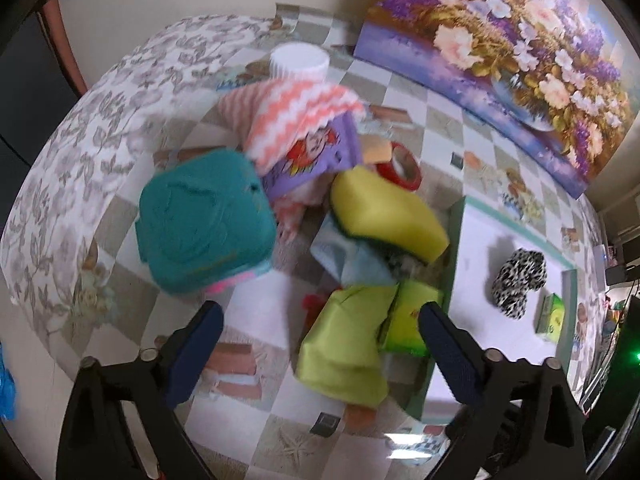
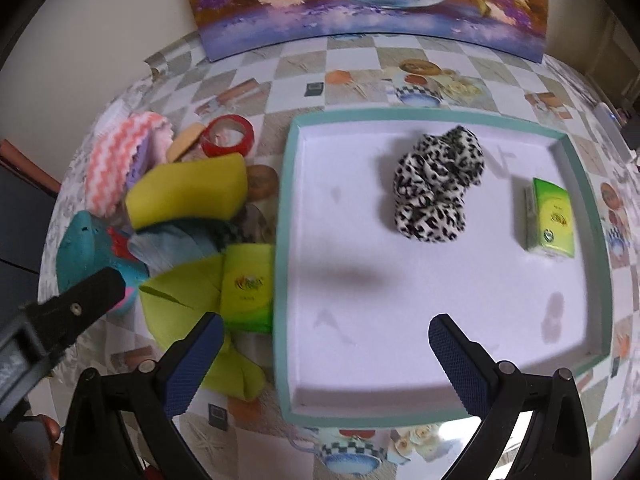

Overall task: Organize soft objects
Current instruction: 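Grasp the lime green cloth from the pile with the left gripper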

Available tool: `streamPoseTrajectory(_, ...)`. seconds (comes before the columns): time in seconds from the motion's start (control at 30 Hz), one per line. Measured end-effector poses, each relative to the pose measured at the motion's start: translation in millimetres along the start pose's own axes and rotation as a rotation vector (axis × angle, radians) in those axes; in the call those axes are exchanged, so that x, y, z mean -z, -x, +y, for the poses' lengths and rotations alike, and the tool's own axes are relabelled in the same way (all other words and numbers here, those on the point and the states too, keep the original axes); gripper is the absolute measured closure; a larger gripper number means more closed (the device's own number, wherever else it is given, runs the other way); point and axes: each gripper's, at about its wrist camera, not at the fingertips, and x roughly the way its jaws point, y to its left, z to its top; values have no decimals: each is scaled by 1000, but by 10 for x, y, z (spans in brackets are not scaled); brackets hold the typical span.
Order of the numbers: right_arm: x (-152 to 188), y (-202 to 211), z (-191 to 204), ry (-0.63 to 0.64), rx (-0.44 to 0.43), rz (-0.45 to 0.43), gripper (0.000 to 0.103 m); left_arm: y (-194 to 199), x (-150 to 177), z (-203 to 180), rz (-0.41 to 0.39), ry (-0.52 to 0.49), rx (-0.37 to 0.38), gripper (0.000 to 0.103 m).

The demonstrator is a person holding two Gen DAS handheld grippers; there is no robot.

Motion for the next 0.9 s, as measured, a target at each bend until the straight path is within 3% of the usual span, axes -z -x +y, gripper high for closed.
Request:
streamPoseTrajectory(0.13,45,29,-38,-6,6,8,0,-167,75,41,51,11,-25,15)
streamPoseTrajectory(0.2,67,28,-45,-4,23,17,0,-280,93,38,87,12,-28,26)
streamPoseTrajectory(0.33,97,14,-56,7,48,28,0,-471,129,28,152,15,-28,34)
streamPoseTrajectory(0.73,87,-24,-119,1,67,42,0,-712,183,-115,183,-51,-36,51)
streamPoseTrajectory(0.83,86,-30,-153,-2,78,44,0,-761,229,-174,204,-72,-22,60)
streamPoseTrajectory(0.9,82,-31,-175,-10,71,46,0,-751,235,-200,209,-81,-4,73)
